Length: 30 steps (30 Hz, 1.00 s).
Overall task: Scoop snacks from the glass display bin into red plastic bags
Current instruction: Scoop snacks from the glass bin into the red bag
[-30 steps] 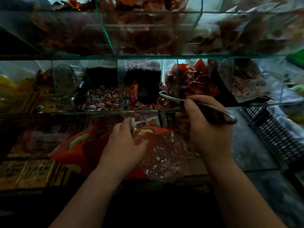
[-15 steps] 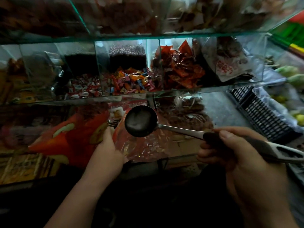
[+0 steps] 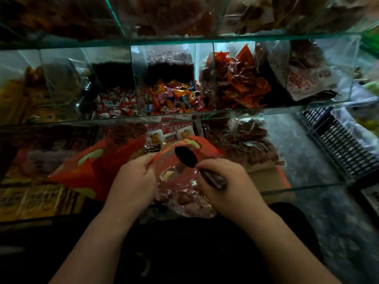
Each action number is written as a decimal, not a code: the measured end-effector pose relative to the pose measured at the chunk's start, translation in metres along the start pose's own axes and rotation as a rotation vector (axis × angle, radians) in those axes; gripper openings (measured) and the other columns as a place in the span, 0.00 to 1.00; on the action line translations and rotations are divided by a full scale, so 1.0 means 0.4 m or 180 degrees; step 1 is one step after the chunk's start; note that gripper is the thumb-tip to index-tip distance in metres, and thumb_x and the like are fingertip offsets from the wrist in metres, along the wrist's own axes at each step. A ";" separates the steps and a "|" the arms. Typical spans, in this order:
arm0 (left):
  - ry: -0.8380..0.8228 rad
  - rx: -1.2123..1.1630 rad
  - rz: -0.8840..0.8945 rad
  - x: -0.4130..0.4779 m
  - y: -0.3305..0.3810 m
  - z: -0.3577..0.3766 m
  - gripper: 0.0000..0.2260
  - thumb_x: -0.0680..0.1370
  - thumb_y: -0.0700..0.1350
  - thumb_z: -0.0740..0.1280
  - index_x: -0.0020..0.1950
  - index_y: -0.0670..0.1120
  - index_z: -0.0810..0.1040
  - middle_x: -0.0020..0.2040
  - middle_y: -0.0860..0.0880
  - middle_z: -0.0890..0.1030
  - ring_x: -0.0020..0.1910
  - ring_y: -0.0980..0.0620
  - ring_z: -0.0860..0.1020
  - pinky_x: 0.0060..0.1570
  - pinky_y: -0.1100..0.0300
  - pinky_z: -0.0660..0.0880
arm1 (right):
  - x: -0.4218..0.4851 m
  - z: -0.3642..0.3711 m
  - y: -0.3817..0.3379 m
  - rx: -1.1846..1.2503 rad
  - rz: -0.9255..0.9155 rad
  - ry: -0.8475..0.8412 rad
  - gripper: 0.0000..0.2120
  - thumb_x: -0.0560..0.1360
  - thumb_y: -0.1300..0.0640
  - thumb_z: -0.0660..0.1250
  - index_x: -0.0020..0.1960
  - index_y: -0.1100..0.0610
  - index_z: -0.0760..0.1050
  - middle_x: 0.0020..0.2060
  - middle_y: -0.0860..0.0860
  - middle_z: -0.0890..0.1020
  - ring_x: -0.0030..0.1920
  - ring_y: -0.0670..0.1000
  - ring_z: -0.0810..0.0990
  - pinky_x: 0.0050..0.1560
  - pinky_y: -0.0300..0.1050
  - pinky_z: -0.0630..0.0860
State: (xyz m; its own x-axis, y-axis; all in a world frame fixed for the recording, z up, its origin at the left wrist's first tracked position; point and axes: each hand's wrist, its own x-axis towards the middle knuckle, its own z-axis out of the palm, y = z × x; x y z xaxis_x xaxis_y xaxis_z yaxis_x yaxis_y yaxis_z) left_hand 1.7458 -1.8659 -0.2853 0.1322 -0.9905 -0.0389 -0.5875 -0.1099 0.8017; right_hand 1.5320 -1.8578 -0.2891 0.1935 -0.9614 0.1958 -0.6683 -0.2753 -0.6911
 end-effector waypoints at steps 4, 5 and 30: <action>0.0121 -0.0091 -0.0046 -0.006 -0.034 -0.010 0.11 0.84 0.51 0.63 0.58 0.64 0.82 0.46 0.79 0.78 0.49 0.79 0.74 0.46 0.71 0.70 | 0.046 0.081 0.044 -0.0100 0.0196 -0.0327 0.12 0.78 0.51 0.70 0.61 0.49 0.81 0.53 0.49 0.81 0.52 0.52 0.81 0.55 0.49 0.79; 0.0158 -0.0056 -0.0018 -0.010 -0.034 -0.015 0.11 0.84 0.51 0.63 0.57 0.66 0.81 0.45 0.81 0.76 0.49 0.81 0.73 0.46 0.72 0.68 | 0.050 0.098 0.053 0.0140 0.0247 -0.0237 0.10 0.78 0.51 0.71 0.59 0.50 0.82 0.51 0.48 0.83 0.51 0.49 0.81 0.54 0.47 0.80; 0.0319 0.0031 -0.0237 -0.050 -0.102 -0.073 0.20 0.84 0.48 0.63 0.46 0.75 0.79 0.47 0.75 0.80 0.49 0.74 0.77 0.46 0.66 0.73 | 0.067 0.325 0.023 0.1684 0.1464 0.0208 0.13 0.74 0.54 0.69 0.35 0.61 0.76 0.29 0.55 0.79 0.28 0.49 0.76 0.32 0.48 0.74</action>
State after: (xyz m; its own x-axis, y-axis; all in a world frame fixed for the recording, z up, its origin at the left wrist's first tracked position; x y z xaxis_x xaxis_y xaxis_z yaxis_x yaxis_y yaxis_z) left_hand 1.7905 -1.8391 -0.2998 0.2546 -0.9663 -0.0380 -0.5808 -0.1842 0.7929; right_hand 1.6246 -1.8856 -0.3807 -0.0794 -0.9826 -0.1677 -0.2297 0.1818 -0.9561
